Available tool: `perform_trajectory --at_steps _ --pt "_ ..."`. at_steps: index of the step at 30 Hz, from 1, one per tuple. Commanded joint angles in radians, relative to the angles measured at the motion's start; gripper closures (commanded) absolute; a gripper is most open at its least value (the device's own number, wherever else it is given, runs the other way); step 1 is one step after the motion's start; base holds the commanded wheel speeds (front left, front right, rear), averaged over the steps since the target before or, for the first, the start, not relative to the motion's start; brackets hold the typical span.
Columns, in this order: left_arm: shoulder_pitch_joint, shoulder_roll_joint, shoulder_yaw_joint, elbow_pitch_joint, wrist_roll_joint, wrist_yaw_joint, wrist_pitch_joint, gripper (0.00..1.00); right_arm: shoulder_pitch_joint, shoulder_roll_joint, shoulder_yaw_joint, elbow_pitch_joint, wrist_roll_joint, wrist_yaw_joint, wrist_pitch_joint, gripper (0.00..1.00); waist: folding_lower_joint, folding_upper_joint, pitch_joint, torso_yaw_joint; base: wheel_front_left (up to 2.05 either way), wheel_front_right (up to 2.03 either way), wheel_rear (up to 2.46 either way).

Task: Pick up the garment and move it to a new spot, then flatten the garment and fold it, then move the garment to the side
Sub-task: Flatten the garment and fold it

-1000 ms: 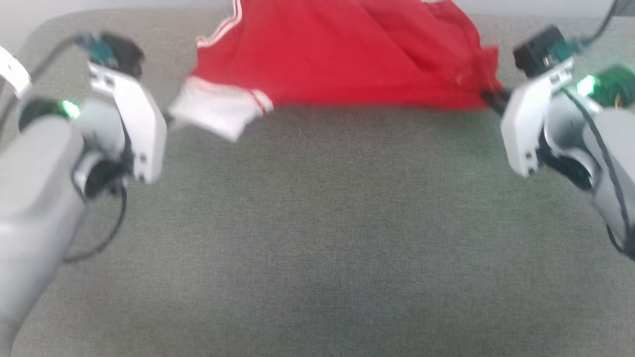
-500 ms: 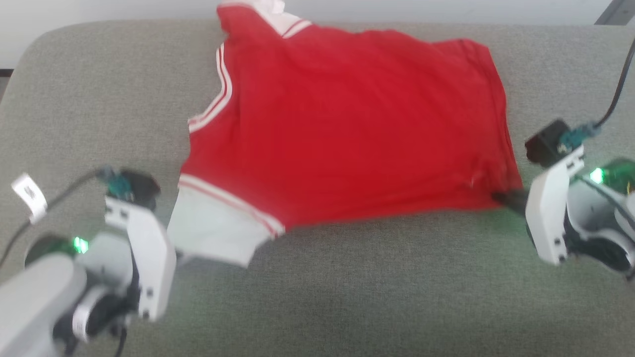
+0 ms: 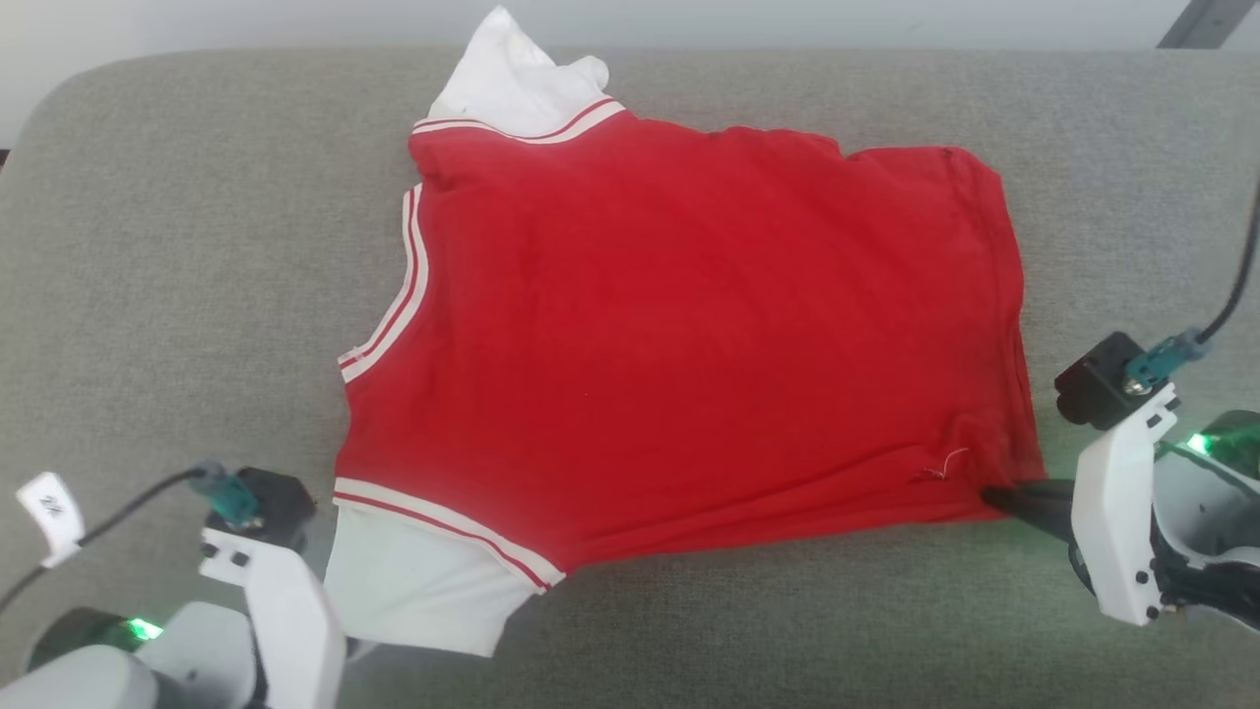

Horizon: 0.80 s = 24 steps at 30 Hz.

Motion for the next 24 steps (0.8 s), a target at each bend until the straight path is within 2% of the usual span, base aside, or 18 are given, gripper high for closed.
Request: perform_trajectory --at_steps 1,6,10,13,17,24 --pt "0.001 0.026 0.015 -0.024 0.0 0.014 0.0 1.0 0.023 0.002 -0.028 -0.01 -0.01 -0.001 -0.009 1.0 0.0 0.0 0.0 -0.008 0.0 0.0 0.0" --pt "-0.051 0.069 0.047 -0.06 0.033 0.022 0.001 1.0 0.037 0.022 -0.086 -0.023 -0.038 -0.001 -0.024 1.0 0.0 0.0 0.0 -0.02 0.0 0.0 0.0" --pt "-0.135 0.089 0.078 -0.047 0.083 -0.01 0.006 1.0 0.027 0.059 -0.147 -0.021 -0.083 -0.001 -0.047 1.0 0.0 0.0 0.003 -0.034 0.0 0.0 0.0" --pt "-0.219 0.079 0.089 -0.006 0.127 -0.067 0.009 1.0 0.007 0.095 -0.185 -0.009 -0.123 -0.001 -0.061 1.0 0.0 0.0 0.009 -0.043 0.0 0.0 0.0" --pt "-0.332 0.025 0.081 0.101 0.182 -0.154 0.005 1.0 -0.034 0.147 -0.216 0.022 -0.182 -0.001 -0.077 1.0 0.0 0.0 0.024 -0.056 0.0 0.0 0.0" --pt "-0.522 -0.129 0.038 0.36 0.275 -0.319 -0.041 1.0 -0.127 0.224 -0.234 0.112 -0.266 -0.001 -0.105 1.0 0.0 0.0 0.07 -0.061 0.0 0.0 0.0"
